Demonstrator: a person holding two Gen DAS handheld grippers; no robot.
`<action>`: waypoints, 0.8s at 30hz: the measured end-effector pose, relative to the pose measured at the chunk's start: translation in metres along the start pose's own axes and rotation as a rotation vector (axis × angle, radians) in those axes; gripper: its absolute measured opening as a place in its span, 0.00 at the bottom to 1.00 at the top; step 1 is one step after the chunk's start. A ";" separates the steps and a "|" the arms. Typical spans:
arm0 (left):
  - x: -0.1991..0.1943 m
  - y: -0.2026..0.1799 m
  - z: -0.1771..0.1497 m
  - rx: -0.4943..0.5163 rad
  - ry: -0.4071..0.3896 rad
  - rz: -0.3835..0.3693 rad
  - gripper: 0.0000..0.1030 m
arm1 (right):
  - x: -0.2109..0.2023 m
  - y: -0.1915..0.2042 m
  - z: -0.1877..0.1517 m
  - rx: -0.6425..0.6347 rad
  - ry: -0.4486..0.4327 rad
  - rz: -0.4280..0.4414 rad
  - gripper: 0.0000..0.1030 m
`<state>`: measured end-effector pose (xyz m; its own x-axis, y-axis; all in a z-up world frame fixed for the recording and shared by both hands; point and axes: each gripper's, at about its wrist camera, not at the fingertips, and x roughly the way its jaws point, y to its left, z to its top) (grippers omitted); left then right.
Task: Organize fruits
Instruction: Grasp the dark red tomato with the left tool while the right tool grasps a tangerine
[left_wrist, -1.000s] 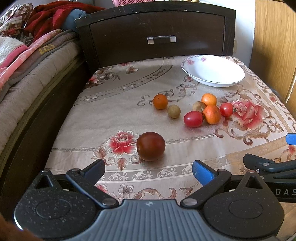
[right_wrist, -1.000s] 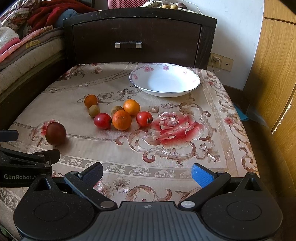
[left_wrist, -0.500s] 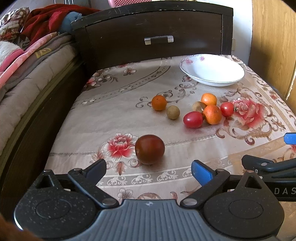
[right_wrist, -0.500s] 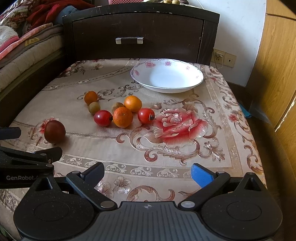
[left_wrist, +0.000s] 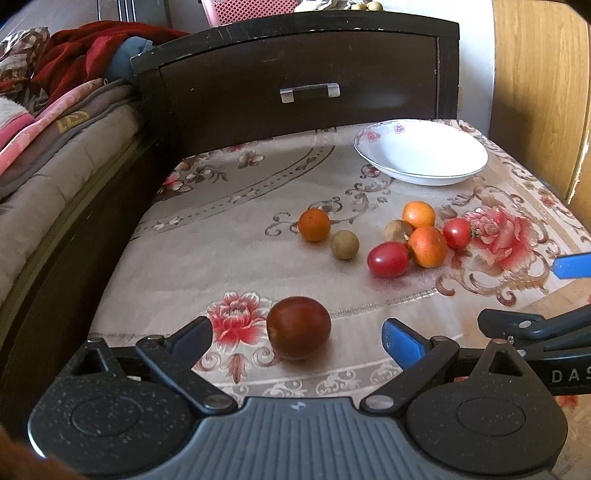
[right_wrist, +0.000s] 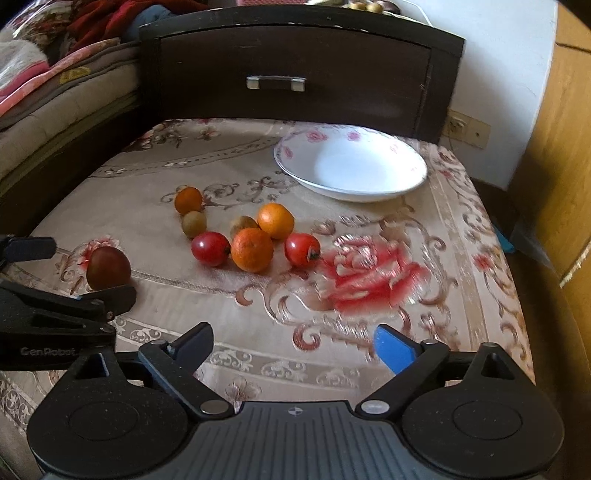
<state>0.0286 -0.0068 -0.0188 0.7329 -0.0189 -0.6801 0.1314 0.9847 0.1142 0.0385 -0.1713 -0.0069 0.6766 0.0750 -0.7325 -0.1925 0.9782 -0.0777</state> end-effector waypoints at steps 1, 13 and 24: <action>0.002 0.000 0.001 0.004 0.000 0.004 1.00 | 0.001 0.000 0.002 -0.010 -0.010 0.001 0.84; 0.025 -0.002 0.001 0.040 0.001 0.002 0.88 | 0.036 -0.009 0.026 -0.013 -0.028 0.106 0.62; 0.033 -0.001 -0.003 0.008 0.002 -0.032 0.77 | 0.058 -0.003 0.037 -0.046 -0.076 0.128 0.59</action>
<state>0.0505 -0.0074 -0.0434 0.7270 -0.0500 -0.6848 0.1604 0.9821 0.0985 0.1047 -0.1630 -0.0242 0.6957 0.2143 -0.6856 -0.3116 0.9500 -0.0193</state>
